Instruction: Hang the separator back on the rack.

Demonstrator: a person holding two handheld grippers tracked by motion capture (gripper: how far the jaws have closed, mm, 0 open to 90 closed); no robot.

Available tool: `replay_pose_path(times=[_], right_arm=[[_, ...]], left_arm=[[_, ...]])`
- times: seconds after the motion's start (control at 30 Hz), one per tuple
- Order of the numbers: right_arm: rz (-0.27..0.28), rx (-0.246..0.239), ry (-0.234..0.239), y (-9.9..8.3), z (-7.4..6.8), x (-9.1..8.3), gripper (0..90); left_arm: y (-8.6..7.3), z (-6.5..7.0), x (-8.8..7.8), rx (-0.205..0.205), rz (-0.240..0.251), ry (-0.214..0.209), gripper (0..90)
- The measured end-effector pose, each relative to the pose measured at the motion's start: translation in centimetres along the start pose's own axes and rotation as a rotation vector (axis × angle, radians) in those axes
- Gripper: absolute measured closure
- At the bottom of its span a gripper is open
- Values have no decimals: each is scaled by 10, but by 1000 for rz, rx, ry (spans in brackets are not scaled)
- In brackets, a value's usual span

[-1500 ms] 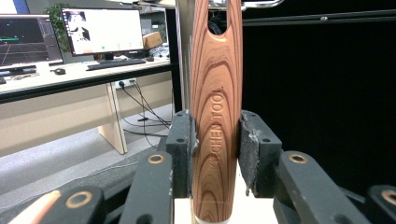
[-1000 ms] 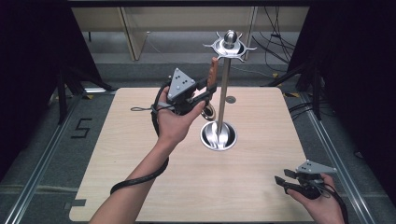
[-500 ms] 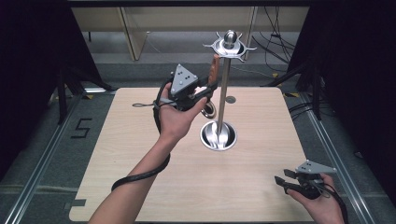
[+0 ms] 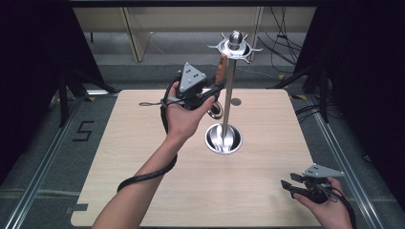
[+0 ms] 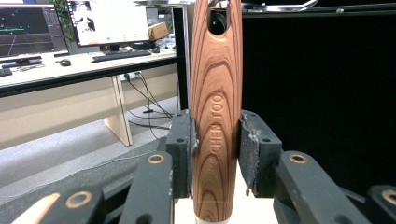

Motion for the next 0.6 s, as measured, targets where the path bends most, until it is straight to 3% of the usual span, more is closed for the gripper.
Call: replay_pose_path(times=[0.1, 0.13, 0.17, 0.2, 0.27, 0.6], right_arm=[[2, -4, -6, 0, 0, 0, 511], [-10, 35, -15, -1, -3, -1, 510], [-10, 39, -17, -1, -3, -1, 511], [-1, 5, -8, 0, 0, 0, 511], [-13, 36, -9, -1, -3, -1, 511], [-5, 17, -8, 0, -2, -1, 510]], left_arm=[[0, 0, 2, 5, -2, 5, 670], [0, 0, 2, 8, -3, 7, 670], [0, 0, 3, 9, -4, 9, 670], [-1, 0, 3, 11, -7, 9, 670], [-1, 0, 4, 11, -7, 10, 669], [-3, 1, 5, 19, -10, 16, 664]])
Point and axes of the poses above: each handheld gripper's, and its own axes: x roughly forward along the jaws, y roughly out of its top, z roughly to its right, the point moved 6 cm from there along x, roughly forward along the jaws, and after that the axes turned 13 degrees about z, right-handed, at the moved point
